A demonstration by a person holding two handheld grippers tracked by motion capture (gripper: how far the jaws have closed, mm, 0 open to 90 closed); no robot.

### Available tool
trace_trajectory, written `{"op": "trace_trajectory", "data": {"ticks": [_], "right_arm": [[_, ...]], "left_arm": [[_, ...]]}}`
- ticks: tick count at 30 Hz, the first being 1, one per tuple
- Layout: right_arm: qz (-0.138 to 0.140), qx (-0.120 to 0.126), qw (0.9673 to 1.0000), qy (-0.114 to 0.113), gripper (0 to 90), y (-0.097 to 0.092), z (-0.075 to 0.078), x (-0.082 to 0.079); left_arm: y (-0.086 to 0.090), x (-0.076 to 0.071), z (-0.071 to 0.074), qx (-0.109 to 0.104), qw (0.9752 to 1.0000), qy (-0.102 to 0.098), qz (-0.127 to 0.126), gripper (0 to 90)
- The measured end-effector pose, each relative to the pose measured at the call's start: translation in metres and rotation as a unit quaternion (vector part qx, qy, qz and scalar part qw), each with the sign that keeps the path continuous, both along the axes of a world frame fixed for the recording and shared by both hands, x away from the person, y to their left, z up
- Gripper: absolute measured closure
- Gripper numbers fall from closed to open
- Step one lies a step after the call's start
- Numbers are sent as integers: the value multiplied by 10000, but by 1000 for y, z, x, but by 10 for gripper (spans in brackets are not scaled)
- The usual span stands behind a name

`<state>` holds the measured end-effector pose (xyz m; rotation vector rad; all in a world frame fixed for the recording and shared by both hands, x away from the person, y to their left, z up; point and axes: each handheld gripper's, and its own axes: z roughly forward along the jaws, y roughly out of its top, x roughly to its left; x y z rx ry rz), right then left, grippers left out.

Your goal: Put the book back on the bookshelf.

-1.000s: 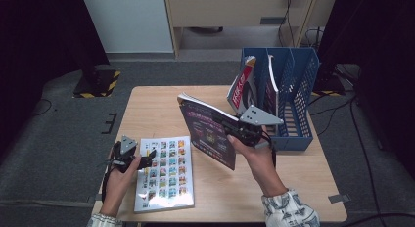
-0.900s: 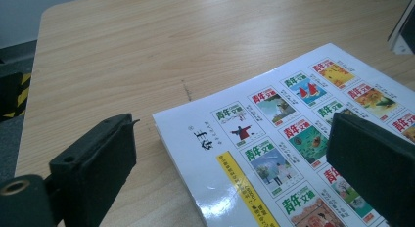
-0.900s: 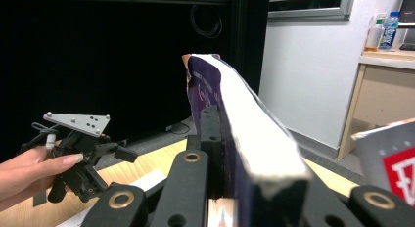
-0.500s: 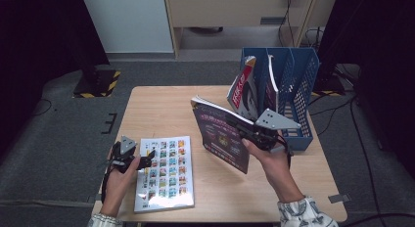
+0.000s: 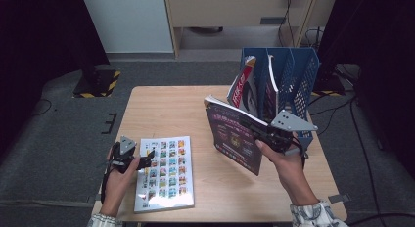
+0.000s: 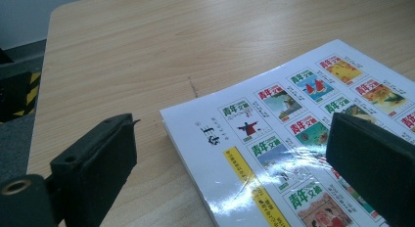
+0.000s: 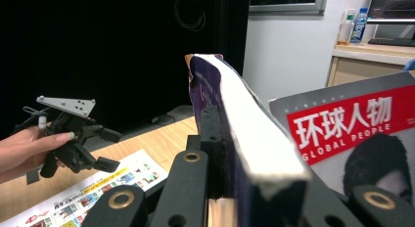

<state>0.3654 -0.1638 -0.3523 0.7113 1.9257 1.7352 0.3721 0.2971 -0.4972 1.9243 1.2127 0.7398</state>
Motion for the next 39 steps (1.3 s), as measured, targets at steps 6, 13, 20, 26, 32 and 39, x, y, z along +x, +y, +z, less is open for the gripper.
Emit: {"op": "trace_trajectory", "data": {"ticks": [6, 13, 20, 26, 32, 39], "right_arm": [[-31, -17, 10000, 0, 837, -8, 3, -5], [-125, -6, 9999, 26, 838, -24, 3, -11], [-202, 21, 9998, 72, 837, -35, 4, -14], [-274, 99, 9995, 79, 837, -44, 5, -16], [-333, 206, 9992, 113, 837, -55, 8, -20], [-440, 256, 9986, 135, 837, -66, 10, -24]], "left_arm": [[0, 0, -1, 17, 10000, 20, 7, 45], [0, 1, -1, 14, 10000, 17, 8, 45], [0, 1, -1, 28, 10000, 23, 3, 45], [0, 1, -2, 34, 10000, 49, -7, 46], [1, 2, -3, 34, 10000, 53, 4, 45], [0, 1, -2, 66, 10000, 65, 7, 45]]}}
